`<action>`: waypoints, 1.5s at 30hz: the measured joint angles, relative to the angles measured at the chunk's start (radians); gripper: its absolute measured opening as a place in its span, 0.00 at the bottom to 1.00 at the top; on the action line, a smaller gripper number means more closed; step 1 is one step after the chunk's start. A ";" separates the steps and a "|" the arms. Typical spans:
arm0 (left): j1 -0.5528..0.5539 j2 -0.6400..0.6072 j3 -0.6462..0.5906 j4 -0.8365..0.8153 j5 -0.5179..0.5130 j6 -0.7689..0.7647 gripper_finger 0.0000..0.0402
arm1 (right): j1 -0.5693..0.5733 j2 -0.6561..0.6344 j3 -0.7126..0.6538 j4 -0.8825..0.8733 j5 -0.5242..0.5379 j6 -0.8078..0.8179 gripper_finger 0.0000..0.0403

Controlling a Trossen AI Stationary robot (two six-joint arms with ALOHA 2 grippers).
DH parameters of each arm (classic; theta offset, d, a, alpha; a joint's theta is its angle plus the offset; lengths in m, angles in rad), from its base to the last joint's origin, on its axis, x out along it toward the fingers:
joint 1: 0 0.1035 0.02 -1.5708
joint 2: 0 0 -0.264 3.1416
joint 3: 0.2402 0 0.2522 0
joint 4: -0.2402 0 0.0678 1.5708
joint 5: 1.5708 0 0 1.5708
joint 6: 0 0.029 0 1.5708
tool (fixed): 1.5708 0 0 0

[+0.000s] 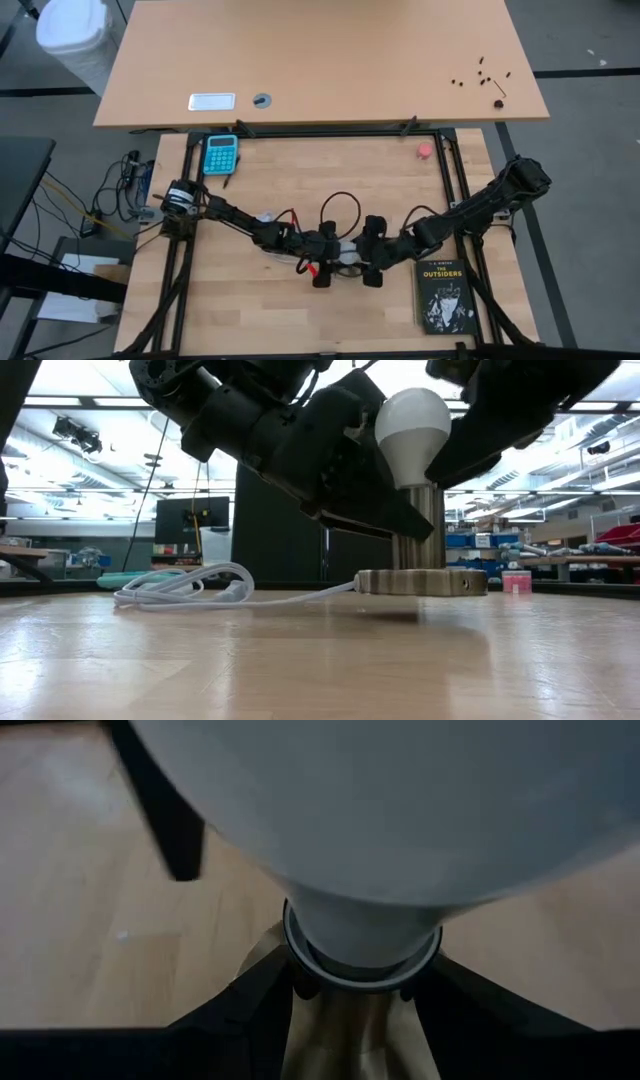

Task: Screw lightbulb
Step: Insert the lightbulb into the lamp

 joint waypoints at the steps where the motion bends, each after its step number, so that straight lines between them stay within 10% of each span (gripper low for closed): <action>1: 0.000 0.000 0.000 -0.008 0.000 0.000 0.48 | -0.007 0.000 0.000 -0.003 -0.009 0.008 0.77; 12: 0.002 0.000 0.000 -0.041 0.026 -0.004 0.48 | -0.012 0.036 0.205 -0.309 -0.055 0.020 0.77; 45: 0.003 0.000 0.000 -0.055 0.039 -0.060 0.48 | -0.051 0.208 0.390 -0.427 -0.122 0.019 0.77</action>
